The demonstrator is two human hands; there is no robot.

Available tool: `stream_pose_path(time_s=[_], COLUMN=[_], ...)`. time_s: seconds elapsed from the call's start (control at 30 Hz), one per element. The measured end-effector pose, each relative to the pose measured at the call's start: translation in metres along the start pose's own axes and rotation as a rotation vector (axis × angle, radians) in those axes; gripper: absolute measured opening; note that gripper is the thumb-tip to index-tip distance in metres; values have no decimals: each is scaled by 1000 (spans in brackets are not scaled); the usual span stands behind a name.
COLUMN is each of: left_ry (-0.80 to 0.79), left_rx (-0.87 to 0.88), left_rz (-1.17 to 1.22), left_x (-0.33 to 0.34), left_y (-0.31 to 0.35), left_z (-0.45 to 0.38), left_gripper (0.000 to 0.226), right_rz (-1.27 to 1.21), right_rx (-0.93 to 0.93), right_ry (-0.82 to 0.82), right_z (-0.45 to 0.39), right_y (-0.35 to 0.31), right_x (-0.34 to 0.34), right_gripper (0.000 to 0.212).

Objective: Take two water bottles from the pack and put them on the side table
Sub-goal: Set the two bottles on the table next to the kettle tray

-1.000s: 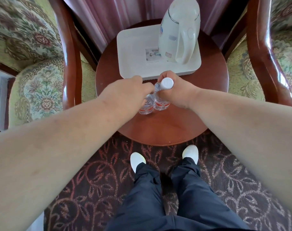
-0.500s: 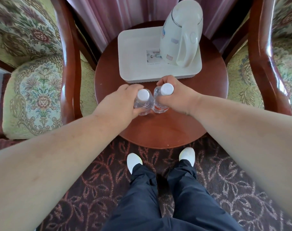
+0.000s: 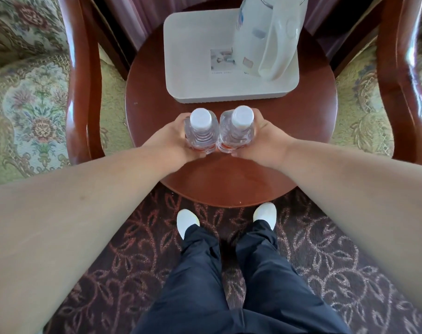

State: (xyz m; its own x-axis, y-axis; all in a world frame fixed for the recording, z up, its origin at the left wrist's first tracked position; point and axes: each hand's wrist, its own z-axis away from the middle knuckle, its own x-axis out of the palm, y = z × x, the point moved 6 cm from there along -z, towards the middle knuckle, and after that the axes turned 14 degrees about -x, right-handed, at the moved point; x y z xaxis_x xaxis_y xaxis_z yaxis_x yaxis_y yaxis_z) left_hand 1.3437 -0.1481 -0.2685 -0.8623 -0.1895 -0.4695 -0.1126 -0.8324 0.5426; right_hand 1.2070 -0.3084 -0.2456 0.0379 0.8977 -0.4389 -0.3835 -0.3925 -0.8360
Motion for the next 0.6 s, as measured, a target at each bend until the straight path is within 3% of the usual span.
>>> stream_pose_path(time_s=[0.1,0.2,0.27,0.47,0.6], left_ry=[56,-24,-10,23,165], left_rx=[19,-10,-22,-2,5], left_rz=[-68,-23,-59,41,119], left_x=[-3,-3,-6,-8,-34], left_y=[2,4,5,20,45], left_z=[-7,-15,-18,-5,6], left_gripper=[85,99,94,96,77], right_rz=[66,64,27,-2,-48], right_rx=[-48,-4,23,16,-109], right_ry=[-35,-58,-45,-11,62], right_z=[-13,-18,-18,-21,-25], right_y=[-4,-3,-2,-5,-35], right_x=[0,-5,-7,-14,-44], right_gripper=[90,104,108,93,50])
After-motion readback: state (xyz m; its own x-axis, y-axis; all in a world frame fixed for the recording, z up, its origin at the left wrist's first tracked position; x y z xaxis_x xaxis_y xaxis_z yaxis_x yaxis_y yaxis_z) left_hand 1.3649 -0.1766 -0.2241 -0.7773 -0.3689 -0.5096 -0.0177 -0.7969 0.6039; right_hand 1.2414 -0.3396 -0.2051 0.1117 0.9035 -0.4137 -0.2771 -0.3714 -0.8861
